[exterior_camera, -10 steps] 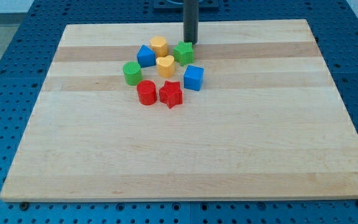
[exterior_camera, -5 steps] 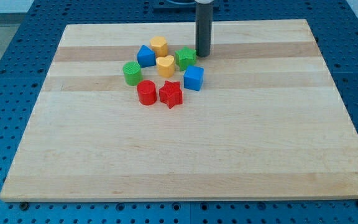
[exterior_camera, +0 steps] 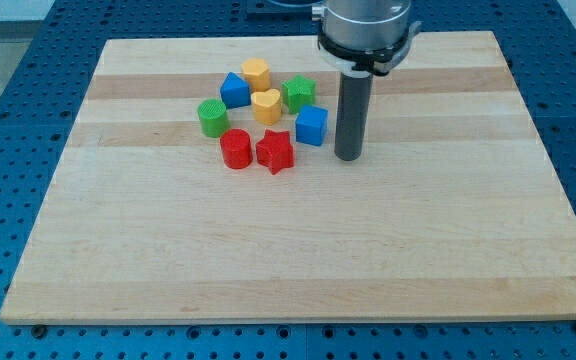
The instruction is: Adjust the yellow hexagon green star and blue cube to form a circle
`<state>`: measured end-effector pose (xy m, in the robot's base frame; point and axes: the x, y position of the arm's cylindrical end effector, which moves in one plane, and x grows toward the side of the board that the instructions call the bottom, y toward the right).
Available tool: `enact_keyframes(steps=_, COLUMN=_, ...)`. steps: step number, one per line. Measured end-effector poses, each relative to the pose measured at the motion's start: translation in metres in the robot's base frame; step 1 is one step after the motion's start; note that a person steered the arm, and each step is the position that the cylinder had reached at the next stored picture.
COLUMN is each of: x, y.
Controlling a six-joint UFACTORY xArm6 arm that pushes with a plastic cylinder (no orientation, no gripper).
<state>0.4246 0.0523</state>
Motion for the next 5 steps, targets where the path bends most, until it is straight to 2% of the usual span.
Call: enact_keyframes(steps=5, x=-0.01, y=-0.048)
